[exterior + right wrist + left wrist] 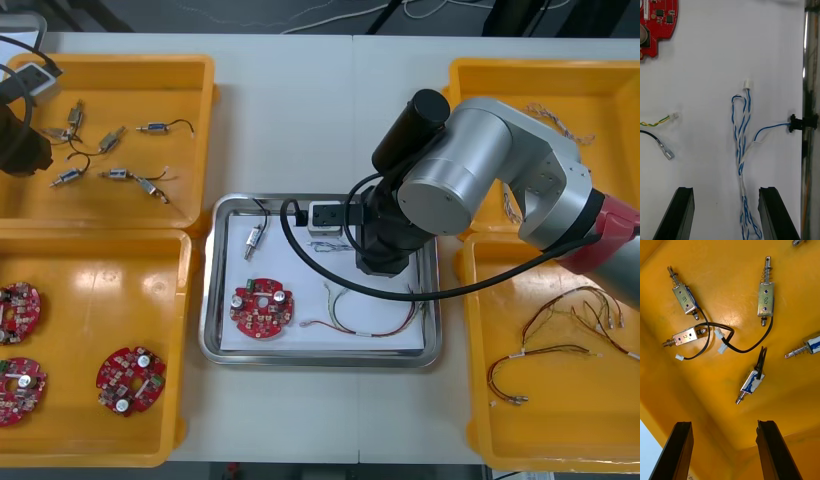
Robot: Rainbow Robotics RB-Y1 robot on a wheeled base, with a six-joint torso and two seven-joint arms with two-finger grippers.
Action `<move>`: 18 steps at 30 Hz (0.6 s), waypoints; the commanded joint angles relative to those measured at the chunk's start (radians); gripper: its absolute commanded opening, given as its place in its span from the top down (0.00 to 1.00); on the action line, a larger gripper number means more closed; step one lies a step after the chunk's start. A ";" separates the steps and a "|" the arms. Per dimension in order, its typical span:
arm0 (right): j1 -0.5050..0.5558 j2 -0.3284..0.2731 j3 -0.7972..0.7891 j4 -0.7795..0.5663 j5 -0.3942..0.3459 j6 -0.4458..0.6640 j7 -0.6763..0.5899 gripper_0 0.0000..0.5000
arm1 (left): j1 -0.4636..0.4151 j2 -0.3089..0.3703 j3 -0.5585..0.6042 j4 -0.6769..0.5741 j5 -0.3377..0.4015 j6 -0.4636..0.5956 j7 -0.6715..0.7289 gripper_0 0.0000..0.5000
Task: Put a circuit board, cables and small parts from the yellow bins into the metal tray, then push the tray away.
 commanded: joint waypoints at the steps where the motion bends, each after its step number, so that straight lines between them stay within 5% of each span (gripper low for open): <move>1: -0.039 -0.032 -0.039 -0.037 -0.005 0.005 0.014 0.00 | 0.007 0.003 0.032 0.015 0.004 -0.030 -0.022 0.00; 8: -0.040 -0.041 -0.076 -0.051 -0.019 0.029 0.005 0.00 | 0.012 -0.020 0.004 0.018 -0.010 -0.065 -0.038 0.00; 18: -0.040 -0.043 -0.219 -0.126 -0.048 0.235 -0.135 0.00 | 0.035 -0.071 -0.008 0.018 -0.013 -0.114 -0.073 0.00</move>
